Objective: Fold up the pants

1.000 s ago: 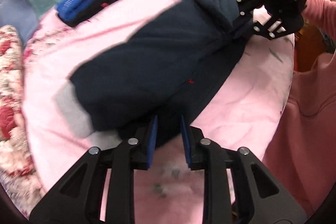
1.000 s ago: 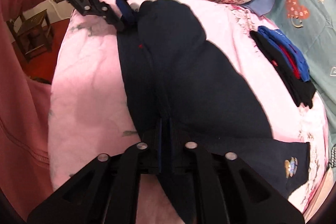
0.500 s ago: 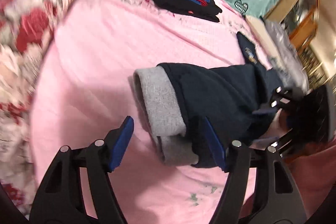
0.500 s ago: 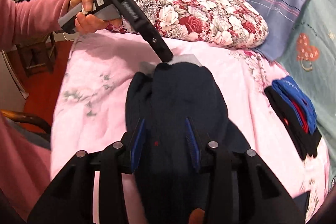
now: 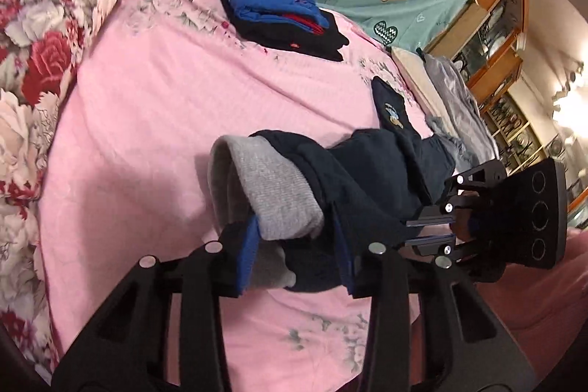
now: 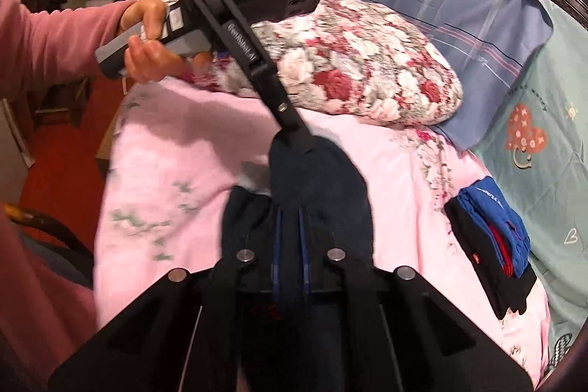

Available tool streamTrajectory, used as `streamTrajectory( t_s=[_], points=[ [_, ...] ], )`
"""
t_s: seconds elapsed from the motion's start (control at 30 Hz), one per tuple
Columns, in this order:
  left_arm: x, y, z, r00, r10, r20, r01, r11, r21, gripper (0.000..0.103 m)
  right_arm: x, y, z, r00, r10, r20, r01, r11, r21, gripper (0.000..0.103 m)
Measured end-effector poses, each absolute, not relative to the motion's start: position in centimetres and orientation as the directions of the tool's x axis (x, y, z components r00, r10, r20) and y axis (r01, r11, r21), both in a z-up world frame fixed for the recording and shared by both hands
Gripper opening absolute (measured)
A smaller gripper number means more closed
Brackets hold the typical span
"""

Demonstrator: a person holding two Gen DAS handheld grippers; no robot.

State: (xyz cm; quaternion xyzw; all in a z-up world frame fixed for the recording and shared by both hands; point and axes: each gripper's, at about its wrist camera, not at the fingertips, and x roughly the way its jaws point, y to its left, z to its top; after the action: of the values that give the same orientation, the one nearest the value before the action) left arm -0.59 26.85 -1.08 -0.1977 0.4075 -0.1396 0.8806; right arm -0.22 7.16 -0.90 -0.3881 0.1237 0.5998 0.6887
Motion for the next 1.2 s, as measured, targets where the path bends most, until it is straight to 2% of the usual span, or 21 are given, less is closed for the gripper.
streamTrajectory(
  t_s=[0.17, 0.27, 0.37, 0.47, 0.5, 0.53, 0.63, 0.67, 0.83, 0.93, 0.97, 1.03, 1.2],
  points=[
    [-2.3, 25.5, -4.7, 0.606, -0.365, -0.707, 0.041, 0.901, -0.431, 0.038, -0.9, 7.4, -4.4, 0.2, 0.665, -0.72, -0.939, -0.079, -0.334, 0.009],
    [-2.9, 25.3, -6.6, 0.616, -0.308, -0.725, -0.002, 0.92, -0.392, 0.038, -1.5, 7.5, -6.1, 0.215, 0.654, -0.726, -0.931, -0.088, -0.355, 0.009],
    [-3.1, 25.3, -5.8, 0.628, -0.27, -0.73, -0.032, 0.928, -0.371, 0.044, -2.1, 7.5, -6.2, 0.242, 0.653, -0.718, -0.918, -0.086, -0.388, 0.021],
    [-3.9, 24.9, -2.9, 0.666, -0.152, -0.73, -0.059, 0.965, -0.255, 0.049, -1.8, 5.8, -4.1, 0.228, 0.681, -0.695, -0.945, -0.017, -0.327, 0.048],
    [-4.3, 24.4, -1.6, 0.686, -0.122, -0.718, -0.056, 0.974, -0.219, 0.049, -1.5, 5.1, -3.4, 0.226, 0.696, -0.682, -0.951, 0.006, -0.308, 0.054],
    [-4.5, 23.8, -0.4, 0.707, -0.108, -0.699, -0.046, 0.979, -0.198, 0.05, -0.9, 3.7, -2.3, 0.224, 0.713, -0.664, -0.961, 0.05, -0.271, 0.054],
    [-4.2, 20.7, 2.3, 0.759, -0.167, -0.629, 0.047, 0.978, -0.203, 0.068, 3.3, 0.0, -0.3, 0.238, 0.704, -0.669, -0.968, 0.228, -0.105, 0.054],
    [-3.6, 19.2, 2.7, 0.763, -0.196, -0.616, 0.087, 0.975, -0.202, 0.071, 4.7, -0.9, 0.2, 0.245, 0.701, -0.67, -0.959, 0.276, -0.062, 0.054],
    [2.2, 10.5, 1.3, 0.662, -0.434, -0.611, 0.351, 0.9, -0.259, 0.071, 15.3, -9.8, 3.6, 0.433, 0.637, -0.638, -0.725, 0.666, 0.173, 0.054],
    [6.9, 6.5, -1.5, 0.546, -0.51, -0.665, 0.395, 0.856, -0.333, 0.066, 21.6, -14.2, 4.7, 0.466, 0.556, -0.688, -0.535, 0.797, 0.281, 0.054],
    [8.6, 5.5, -2.5, 0.507, -0.534, -0.676, 0.398, 0.841, -0.365, 0.061, 23.2, -15.0, 4.8, 0.47, 0.526, -0.708, -0.486, 0.824, 0.29, 0.054],
    [10.6, 4.6, -3.8, 0.464, -0.545, -0.698, 0.377, 0.835, -0.401, 0.058, 26.6, -16.1, 4.6, 0.472, 0.462, -0.751, -0.384, 0.874, 0.297, 0.054],
    [12.2, 3.5, -5.7, 0.412, -0.596, -0.689, 0.384, 0.8, -0.462, 0.057, 33.7, -15.1, 1.9, 0.43, 0.297, -0.853, -0.262, 0.945, 0.197, 0.054]
  ],
)
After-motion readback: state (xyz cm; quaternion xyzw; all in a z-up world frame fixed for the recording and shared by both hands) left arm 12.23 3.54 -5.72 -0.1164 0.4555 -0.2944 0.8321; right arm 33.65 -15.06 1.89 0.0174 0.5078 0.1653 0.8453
